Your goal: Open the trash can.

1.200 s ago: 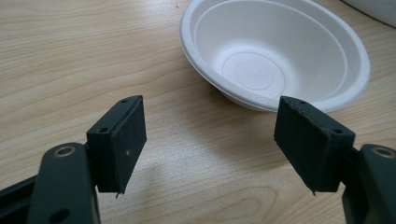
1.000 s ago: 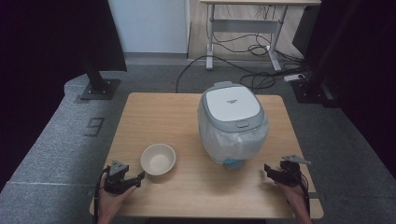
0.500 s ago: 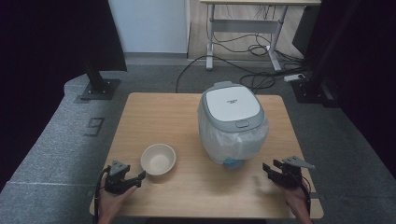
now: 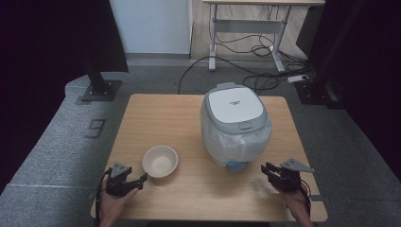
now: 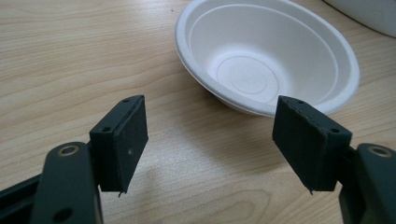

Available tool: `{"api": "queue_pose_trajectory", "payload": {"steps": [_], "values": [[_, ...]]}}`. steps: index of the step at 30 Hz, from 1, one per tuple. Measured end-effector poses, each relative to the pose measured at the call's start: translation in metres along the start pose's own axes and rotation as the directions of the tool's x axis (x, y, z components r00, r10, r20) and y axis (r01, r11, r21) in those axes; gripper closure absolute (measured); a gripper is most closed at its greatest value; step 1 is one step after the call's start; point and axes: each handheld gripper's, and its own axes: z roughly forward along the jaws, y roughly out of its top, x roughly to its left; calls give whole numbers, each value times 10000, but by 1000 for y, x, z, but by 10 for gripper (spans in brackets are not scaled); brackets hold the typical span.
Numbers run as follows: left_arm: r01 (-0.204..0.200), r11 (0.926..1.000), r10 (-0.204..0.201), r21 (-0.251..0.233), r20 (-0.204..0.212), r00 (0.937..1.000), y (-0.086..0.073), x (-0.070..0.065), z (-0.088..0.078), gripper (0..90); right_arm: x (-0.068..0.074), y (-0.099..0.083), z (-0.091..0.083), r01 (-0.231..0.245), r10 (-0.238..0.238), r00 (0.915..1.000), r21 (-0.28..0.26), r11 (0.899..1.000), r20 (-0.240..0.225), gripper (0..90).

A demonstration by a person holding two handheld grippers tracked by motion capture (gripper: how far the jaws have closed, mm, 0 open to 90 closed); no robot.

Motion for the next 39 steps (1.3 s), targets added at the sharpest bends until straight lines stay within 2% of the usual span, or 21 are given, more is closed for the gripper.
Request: {"api": "queue_pose_trajectory", "payload": {"steps": [10,16,32,39], "values": [[35,10000,-35,-57,91,10000,1,-1,0,273,10,3,7,463,-466,9977,-76,9989,-501,883],[129,9999,-127,-76,176,9998,1,0,0,274,15,4,14,470,-476,9961,-99,9988,-745,892],[242,9997,-240,-68,324,9992,1,-1,1,285,31,9,45,738,-690,9864,273,9969,-1492,894],[286,9995,-282,-110,367,9989,2,-1,0,285,35,11,55,865,-791,9854,433,9953,-1506,894]]}}
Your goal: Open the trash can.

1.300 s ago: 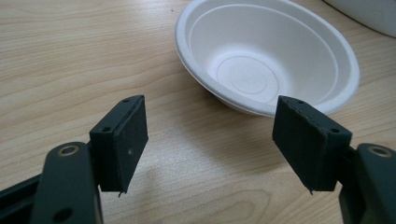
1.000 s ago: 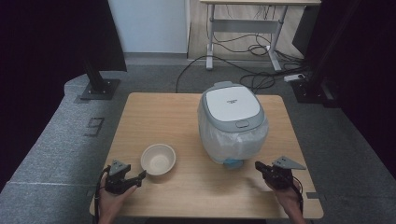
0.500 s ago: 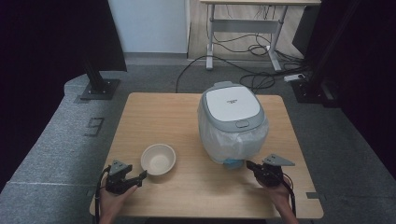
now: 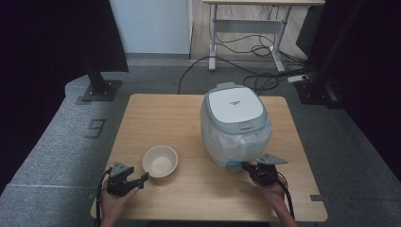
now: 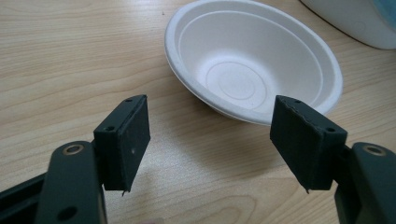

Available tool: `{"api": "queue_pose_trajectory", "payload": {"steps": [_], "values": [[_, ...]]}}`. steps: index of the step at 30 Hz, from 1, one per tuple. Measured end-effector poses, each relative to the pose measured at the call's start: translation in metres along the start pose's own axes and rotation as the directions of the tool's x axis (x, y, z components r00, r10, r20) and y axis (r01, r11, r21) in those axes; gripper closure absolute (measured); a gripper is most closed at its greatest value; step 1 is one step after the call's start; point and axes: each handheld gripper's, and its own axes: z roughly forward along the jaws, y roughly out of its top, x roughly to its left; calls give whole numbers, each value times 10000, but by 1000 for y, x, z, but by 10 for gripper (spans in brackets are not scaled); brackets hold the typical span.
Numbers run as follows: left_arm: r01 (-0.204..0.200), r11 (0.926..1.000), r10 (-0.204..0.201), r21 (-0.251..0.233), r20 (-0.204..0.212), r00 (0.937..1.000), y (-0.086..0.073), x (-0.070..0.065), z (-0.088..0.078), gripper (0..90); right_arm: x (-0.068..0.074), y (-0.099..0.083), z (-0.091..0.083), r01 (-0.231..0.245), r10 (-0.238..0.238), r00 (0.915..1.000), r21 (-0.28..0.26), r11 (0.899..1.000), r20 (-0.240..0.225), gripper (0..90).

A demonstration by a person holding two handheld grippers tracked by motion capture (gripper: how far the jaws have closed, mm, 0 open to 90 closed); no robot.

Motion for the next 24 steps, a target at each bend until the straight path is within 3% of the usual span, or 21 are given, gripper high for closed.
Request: {"api": "queue_pose_trajectory", "payload": {"steps": [7,18,24], "values": [[4,10000,-4,11,4,10000,0,0,0,286,4,6,16,151,-157,9995,231,9996,267,893],[-12,10000,12,38,9,10000,0,0,1,288,6,3,20,488,-501,9979,311,9983,421,894],[-29,10000,29,64,33,10000,0,-1,1,289,10,1,22,672,-697,9949,351,9971,727,896]]}}
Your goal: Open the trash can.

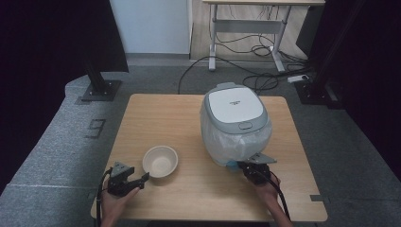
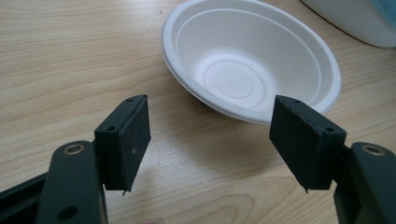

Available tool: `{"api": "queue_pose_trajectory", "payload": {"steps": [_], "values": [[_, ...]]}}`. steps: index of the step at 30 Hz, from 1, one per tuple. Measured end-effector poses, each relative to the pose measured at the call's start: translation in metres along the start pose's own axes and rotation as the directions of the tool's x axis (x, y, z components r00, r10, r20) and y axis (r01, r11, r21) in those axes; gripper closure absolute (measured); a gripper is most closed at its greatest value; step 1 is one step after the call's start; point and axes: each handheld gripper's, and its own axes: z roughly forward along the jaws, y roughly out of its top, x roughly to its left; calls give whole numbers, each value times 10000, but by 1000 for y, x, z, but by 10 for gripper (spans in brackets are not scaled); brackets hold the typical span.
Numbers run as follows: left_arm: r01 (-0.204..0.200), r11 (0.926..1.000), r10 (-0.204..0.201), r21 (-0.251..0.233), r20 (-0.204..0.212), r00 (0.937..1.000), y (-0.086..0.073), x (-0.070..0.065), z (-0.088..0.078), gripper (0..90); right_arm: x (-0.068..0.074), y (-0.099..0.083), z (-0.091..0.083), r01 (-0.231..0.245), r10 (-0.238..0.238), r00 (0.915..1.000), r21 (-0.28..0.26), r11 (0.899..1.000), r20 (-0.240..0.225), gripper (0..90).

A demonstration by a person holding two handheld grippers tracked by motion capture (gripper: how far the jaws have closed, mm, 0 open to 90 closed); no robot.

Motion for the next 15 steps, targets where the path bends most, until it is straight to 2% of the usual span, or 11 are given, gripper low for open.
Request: {"api": "queue_pose_trajectory", "payload": {"steps": [15], "values": [[-26,9999,26,146,1,10000,0,-1,2,291,-2,-1,1,-176,176,9998,47,9998,-103,898]]}}
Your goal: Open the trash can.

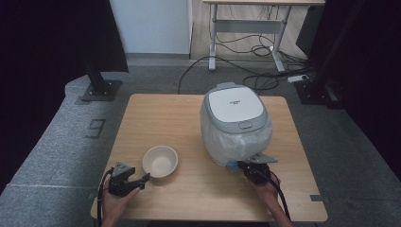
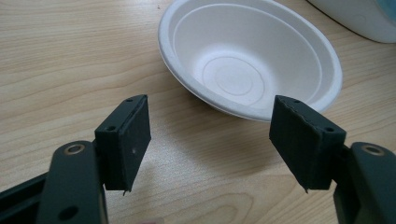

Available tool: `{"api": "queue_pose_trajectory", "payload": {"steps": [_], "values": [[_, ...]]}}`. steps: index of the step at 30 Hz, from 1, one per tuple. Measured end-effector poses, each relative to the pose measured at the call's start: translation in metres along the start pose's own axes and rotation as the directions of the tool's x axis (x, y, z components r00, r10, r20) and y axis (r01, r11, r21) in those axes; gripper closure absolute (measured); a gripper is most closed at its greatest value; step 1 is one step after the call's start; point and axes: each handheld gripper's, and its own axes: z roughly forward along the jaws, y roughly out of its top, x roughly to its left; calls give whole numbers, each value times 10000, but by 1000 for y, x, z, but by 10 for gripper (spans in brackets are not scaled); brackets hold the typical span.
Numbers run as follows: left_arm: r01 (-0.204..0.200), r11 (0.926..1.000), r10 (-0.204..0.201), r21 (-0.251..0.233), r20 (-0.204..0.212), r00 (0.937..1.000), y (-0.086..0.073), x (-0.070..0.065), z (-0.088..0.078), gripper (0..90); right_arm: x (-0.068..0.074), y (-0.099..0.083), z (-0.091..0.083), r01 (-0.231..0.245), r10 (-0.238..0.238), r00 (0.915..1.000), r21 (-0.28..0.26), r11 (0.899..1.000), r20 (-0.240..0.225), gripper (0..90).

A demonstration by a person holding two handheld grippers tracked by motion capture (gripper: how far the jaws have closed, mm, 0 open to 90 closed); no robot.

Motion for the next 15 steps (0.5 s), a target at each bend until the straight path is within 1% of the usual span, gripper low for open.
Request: {"api": "queue_pose_trajectory", "payload": {"steps": [9,15], "values": [[-14,10000,14,28,18,10000,0,0,0,290,-1,-1,1,-10,11,10000,68,10000,-62,898],[-20,10000,20,23,21,10000,0,0,0,290,-1,-3,4,-33,35,10000,249,9997,-80,898]]}}
